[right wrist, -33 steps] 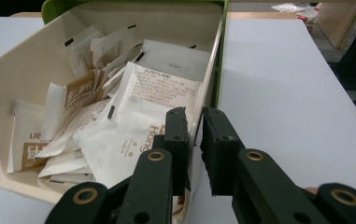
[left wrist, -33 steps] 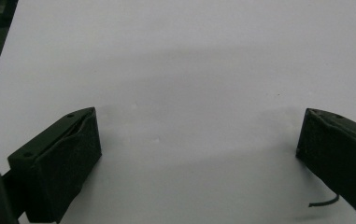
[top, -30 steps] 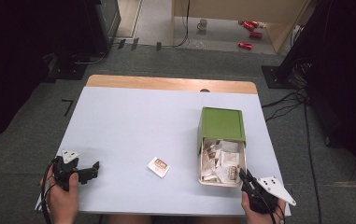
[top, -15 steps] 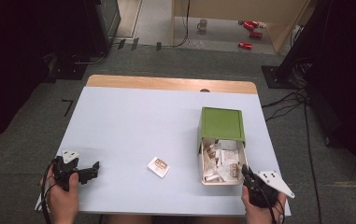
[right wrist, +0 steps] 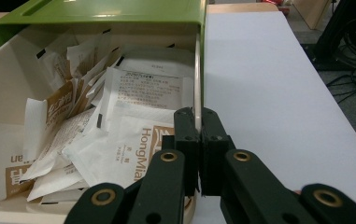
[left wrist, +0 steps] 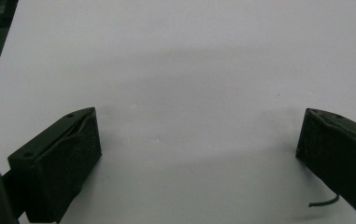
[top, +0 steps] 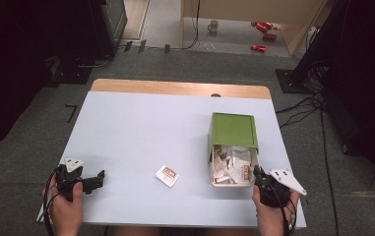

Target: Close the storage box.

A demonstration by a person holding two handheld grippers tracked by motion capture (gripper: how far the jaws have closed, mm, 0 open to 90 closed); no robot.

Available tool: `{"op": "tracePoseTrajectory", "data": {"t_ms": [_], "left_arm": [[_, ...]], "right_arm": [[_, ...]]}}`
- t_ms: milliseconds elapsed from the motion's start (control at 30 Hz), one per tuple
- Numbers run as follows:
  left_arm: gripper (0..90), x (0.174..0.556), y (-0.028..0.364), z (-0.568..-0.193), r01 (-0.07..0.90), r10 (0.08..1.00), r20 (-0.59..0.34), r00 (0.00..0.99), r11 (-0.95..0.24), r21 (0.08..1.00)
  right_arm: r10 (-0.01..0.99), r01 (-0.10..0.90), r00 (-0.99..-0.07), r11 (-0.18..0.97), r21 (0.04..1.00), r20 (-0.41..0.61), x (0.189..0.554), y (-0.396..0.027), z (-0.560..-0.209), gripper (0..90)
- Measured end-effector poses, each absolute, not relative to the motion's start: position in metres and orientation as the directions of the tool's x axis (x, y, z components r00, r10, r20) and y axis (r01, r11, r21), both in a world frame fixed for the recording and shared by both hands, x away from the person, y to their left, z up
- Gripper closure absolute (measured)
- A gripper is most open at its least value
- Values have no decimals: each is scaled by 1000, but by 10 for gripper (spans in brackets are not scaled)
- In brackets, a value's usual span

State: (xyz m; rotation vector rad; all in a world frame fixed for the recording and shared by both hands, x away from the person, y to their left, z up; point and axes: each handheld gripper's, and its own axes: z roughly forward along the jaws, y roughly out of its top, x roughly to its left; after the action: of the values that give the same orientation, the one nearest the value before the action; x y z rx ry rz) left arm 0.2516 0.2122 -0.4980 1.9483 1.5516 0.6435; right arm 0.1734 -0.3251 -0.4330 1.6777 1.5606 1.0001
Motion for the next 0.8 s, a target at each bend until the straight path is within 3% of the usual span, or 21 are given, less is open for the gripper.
{"op": "tracePoseTrajectory", "data": {"t_ms": [800], "left_arm": [[0,252,212,-498,707,976,24,214,-172,686]], "right_arm": [[992,508,7,-115,854,129,200,-329,-436,889]]}}
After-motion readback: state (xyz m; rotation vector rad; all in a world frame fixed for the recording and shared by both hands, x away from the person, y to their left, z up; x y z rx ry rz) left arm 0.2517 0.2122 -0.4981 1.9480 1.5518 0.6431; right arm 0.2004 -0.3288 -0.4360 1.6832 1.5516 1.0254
